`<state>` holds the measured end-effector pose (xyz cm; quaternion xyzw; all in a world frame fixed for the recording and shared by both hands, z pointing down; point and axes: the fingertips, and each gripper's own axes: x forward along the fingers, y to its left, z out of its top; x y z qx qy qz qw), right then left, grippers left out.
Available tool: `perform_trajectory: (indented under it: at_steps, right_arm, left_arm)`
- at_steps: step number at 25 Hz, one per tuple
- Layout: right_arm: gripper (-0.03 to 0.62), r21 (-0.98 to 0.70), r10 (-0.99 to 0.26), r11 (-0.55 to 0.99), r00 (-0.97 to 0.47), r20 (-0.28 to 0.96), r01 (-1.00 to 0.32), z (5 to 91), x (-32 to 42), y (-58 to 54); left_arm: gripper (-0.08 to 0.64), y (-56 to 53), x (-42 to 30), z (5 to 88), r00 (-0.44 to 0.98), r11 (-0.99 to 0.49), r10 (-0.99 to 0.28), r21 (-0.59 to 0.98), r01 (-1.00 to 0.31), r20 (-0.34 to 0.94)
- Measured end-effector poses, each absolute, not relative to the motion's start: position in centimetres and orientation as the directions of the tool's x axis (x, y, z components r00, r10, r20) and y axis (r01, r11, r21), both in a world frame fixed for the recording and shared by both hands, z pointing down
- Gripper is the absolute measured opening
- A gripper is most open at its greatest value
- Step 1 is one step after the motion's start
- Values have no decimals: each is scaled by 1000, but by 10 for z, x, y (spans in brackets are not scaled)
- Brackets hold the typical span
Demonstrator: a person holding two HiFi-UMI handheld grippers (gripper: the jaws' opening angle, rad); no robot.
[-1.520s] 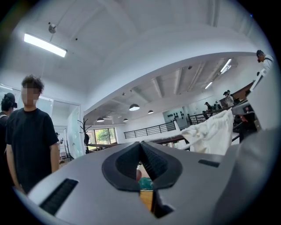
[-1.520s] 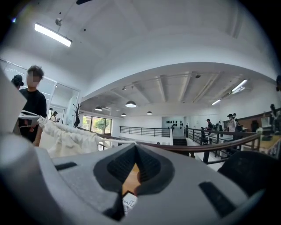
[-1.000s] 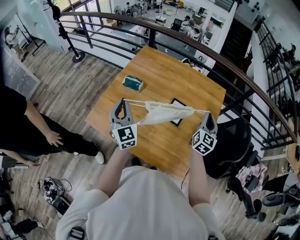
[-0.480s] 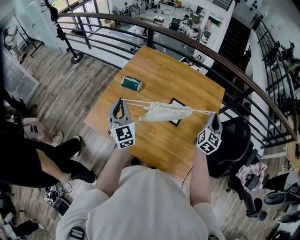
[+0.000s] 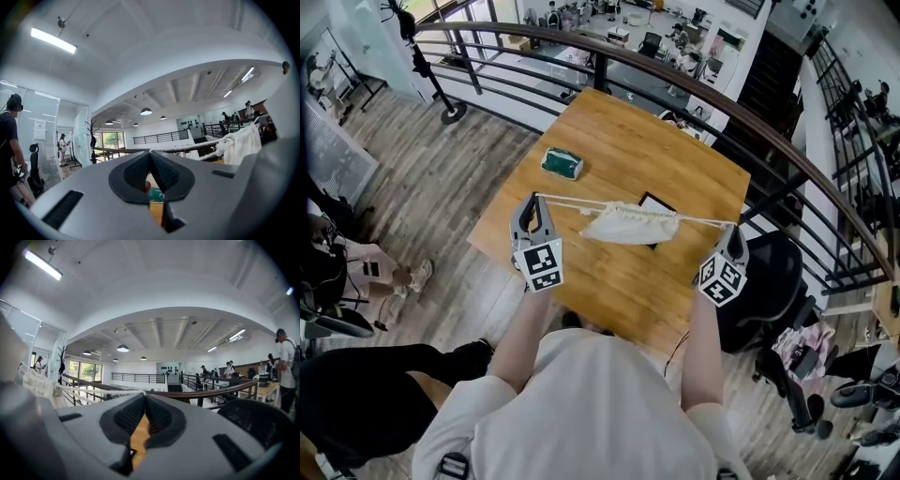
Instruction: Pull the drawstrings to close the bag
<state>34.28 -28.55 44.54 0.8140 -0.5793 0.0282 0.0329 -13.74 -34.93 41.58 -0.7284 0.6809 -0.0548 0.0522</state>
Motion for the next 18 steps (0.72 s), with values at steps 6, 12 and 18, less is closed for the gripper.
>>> perform_trajectory:
  at_steps: [6, 12, 18]
  right_arm:
    - [8, 41, -938, -335, 338, 82, -941, 451, 351, -285]
    - [8, 36, -933, -350, 352, 76, -936, 446, 358, -284]
    - [8, 43, -930, -358, 360, 79, -933, 448, 364, -281]
  left_arm:
    - [-5, -349, -138, 418, 49, -49, -999, -159, -986, 3]
    - [2, -347, -140, 411, 45, -43, -999, -166, -985, -6]
    - [2, -345, -142, 413, 43, -42, -999, -170, -984, -2]
